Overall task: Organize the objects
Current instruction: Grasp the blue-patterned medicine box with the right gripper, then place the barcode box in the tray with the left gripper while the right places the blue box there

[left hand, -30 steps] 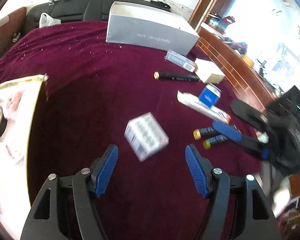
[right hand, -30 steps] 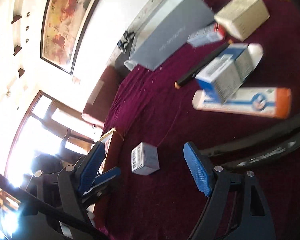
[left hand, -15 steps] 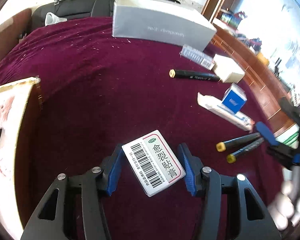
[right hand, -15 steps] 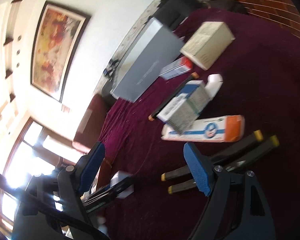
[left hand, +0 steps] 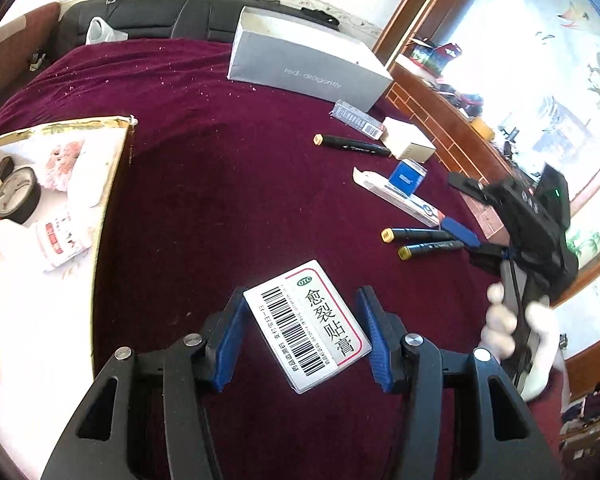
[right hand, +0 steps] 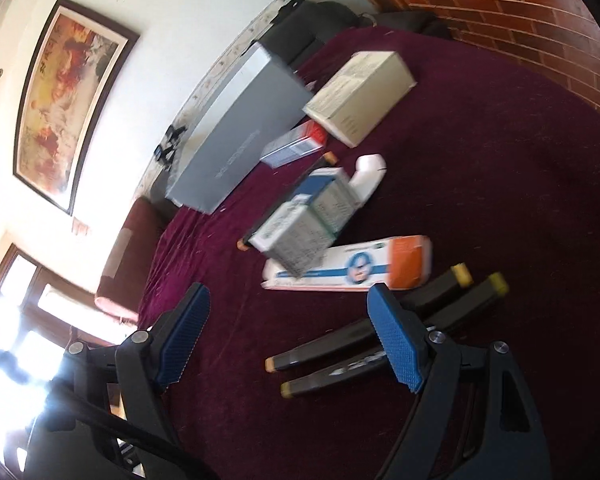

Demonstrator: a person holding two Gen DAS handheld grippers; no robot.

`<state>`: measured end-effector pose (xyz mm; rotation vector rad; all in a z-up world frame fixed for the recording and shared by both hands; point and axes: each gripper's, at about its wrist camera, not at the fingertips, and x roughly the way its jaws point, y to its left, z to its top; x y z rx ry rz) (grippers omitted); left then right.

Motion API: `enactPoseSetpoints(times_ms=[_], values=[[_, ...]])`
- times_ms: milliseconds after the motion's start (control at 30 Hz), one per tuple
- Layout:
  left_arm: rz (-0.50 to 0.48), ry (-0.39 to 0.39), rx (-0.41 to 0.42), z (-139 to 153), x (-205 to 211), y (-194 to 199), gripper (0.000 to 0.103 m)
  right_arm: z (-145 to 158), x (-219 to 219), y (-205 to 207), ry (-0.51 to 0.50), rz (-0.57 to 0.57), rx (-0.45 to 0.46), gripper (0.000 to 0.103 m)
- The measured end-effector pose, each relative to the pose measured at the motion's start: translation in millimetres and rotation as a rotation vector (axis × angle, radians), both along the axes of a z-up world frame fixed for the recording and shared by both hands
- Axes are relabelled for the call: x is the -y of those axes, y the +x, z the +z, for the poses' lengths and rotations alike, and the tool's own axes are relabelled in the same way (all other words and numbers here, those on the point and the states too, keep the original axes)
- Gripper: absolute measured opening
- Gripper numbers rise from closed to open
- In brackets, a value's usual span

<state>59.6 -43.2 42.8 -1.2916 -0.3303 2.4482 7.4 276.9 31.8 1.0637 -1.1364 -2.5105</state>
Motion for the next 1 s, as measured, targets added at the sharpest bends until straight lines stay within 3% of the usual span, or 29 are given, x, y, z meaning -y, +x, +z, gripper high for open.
enactPoseSetpoints(times_ms=[133,200,300,467,533,567,633,767,1000], values=[[0.011,0.022,-0.02,3,8,11,0.048,14,0,-22,0.063,-0.026,0.039,0.081],[0.017,0.035,-0.016,4,11,14,0.048,17,-1,-43,0.159,-0.075,0.117,0.081],[0.022,0.044,-0.013,5,15,18,0.048,11,0,-70,0.182,-0.089,0.232,0.081],[0.025,0.039,-0.015,5,20,24,0.048,12,20,-96,0.287,-0.101,0.301,0.08],[0.026,0.044,-0.012,4,23,26,0.048,5,25,-106,0.329,-0.102,0.371,0.062],[0.026,0.047,-0.014,5,25,27,0.048,0,25,-108,0.334,-0.105,0.385,0.058],[0.03,0.046,-0.02,6,28,30,0.048,-4,23,-108,0.332,-0.107,0.389,0.036],[0.044,0.052,-0.04,8,38,32,0.048,3,21,-91,0.337,-0.115,0.356,0.034],[0.059,0.096,-0.056,11,57,39,0.048,40,38,-55,0.35,-0.076,0.272,0.032]])
